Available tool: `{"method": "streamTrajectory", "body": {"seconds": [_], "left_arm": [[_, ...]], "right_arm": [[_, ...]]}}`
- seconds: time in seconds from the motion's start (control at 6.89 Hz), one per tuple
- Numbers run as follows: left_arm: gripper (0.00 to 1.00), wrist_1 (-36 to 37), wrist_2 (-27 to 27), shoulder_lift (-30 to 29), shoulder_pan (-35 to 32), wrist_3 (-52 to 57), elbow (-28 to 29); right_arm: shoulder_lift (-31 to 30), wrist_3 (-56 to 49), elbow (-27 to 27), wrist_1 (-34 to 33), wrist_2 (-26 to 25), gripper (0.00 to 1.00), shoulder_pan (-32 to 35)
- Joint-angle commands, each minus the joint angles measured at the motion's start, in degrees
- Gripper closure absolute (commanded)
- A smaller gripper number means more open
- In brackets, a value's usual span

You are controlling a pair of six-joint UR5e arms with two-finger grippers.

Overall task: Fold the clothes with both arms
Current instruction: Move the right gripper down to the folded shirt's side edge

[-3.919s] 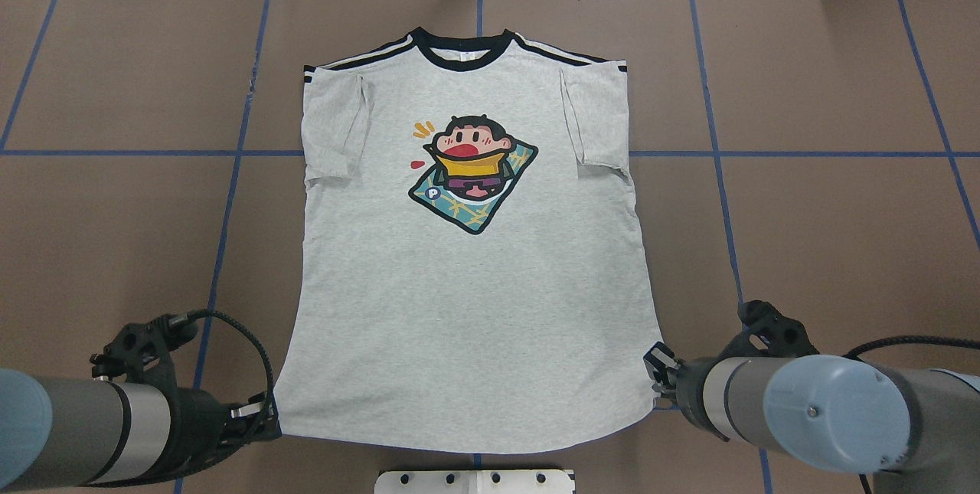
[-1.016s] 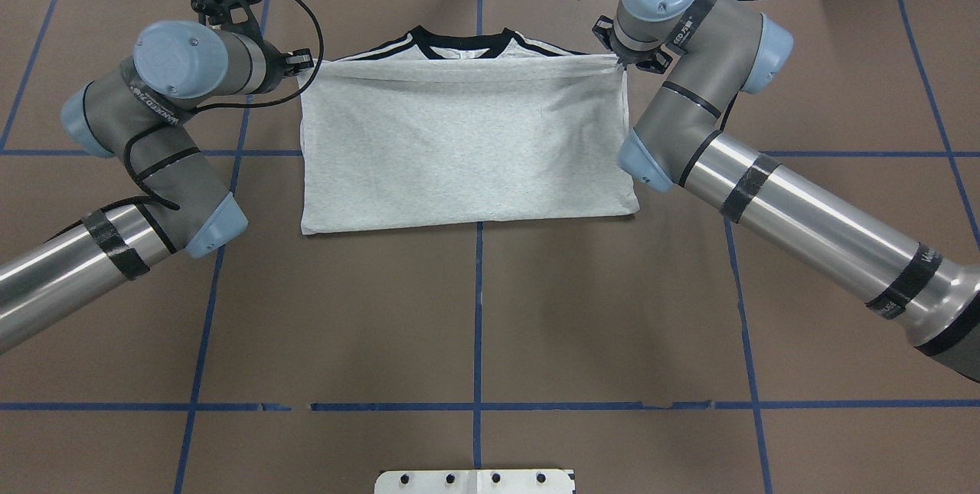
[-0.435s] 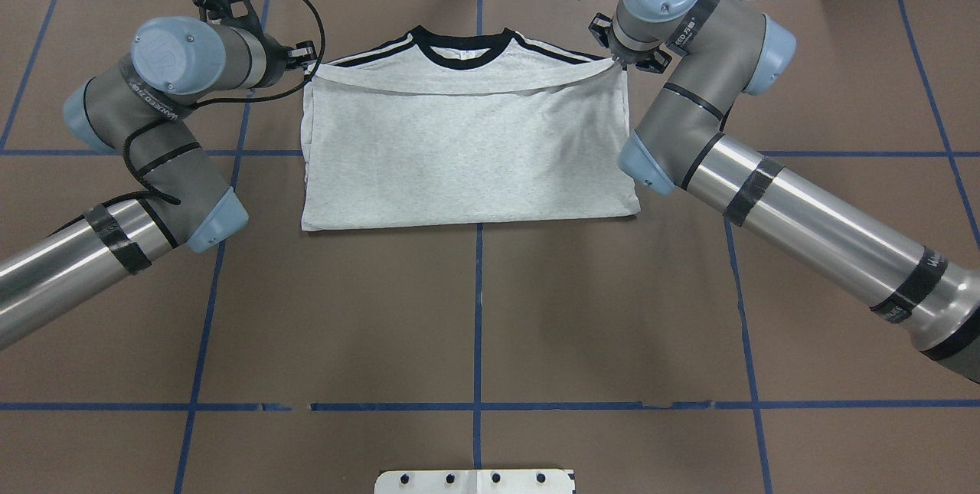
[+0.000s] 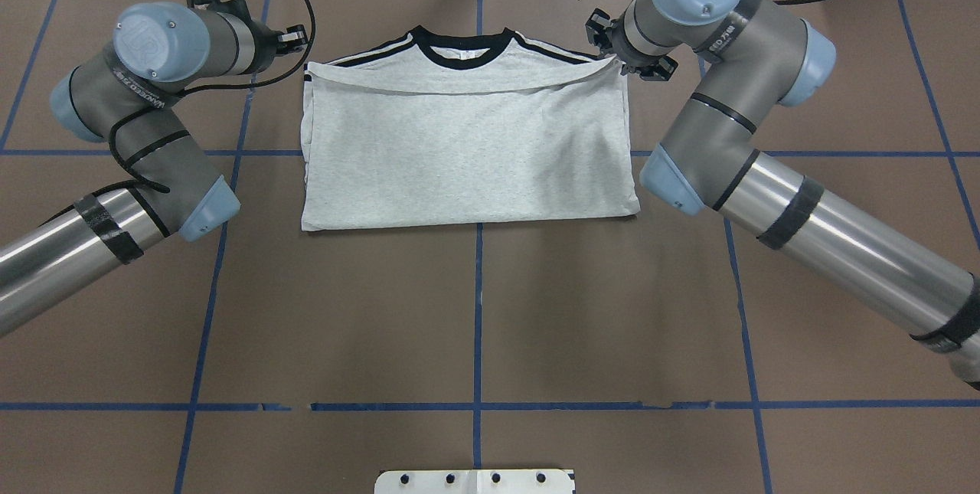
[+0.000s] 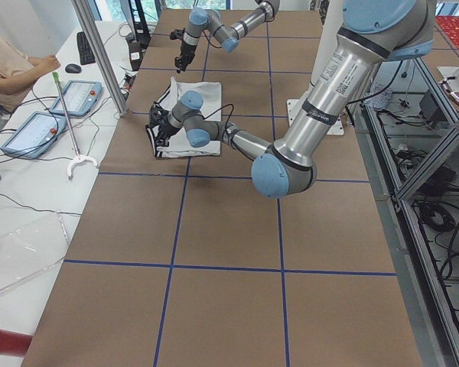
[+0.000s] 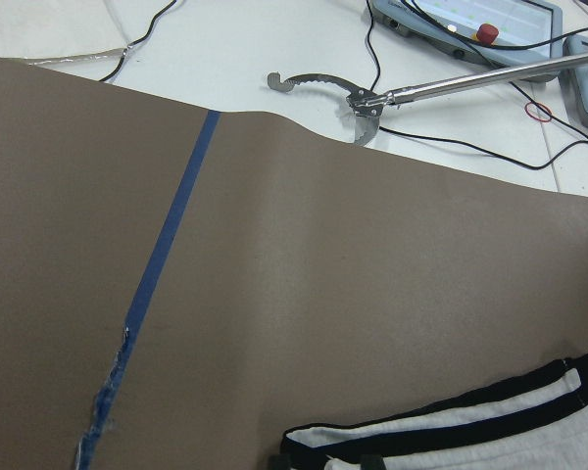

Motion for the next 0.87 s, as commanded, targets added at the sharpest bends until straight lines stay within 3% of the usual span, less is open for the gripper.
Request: {"method": "streamTrajectory", "body": {"seconds": [0.0,0.15,0.73], "left_arm": [[0.64,-0.26,-0.17,-0.06,-0.17,-0.09,0.01],[0.64,-0.26,-0.18,-0.06,-0.17,-0.09,0.01],[0.64,-0.26,-0.18,-0.15,0.01,-0.36,0.01]], "right_arm": [[-8.12,9.16,11.73,-0.11,1.25,0.12,-3.8],[-10.41,14.35,12.9,0.5,0.73,0.0,-6.61],[-13.16,14.66,10.02,0.51,1.16,0.01,-8.48]]}}
